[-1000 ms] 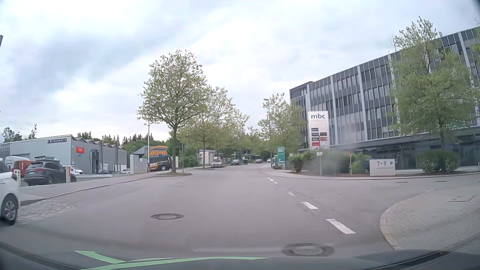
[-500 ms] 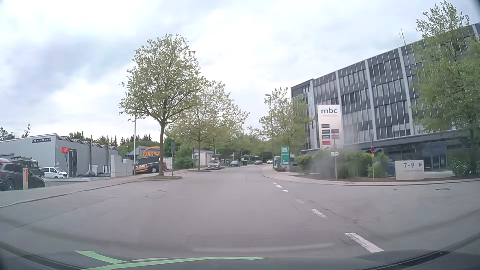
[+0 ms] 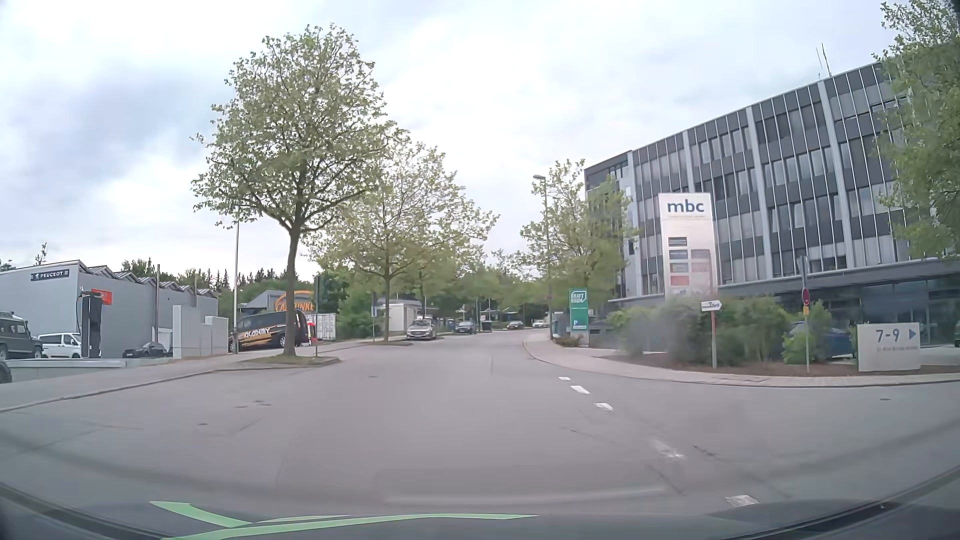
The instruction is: Follow the waypoints while adhering to traffic rules and regulations
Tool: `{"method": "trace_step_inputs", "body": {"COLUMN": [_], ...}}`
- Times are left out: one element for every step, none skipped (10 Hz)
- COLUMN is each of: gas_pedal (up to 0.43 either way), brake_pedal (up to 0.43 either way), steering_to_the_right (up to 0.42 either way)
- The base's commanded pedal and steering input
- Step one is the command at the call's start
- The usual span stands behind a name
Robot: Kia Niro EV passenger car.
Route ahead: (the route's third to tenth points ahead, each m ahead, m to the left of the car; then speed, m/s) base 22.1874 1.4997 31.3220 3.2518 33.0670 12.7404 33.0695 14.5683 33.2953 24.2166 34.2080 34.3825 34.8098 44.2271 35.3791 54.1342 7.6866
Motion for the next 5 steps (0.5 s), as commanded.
{"method": "trace_step_inputs", "body": {"gas_pedal": [0.000,0.000,0.000,0.000,0.000], "brake_pedal": [0.000,0.000,0.000,0.000,0.000], "steering_to_the_right": [0.005,0.006,0.005,0.005,0.005]}}
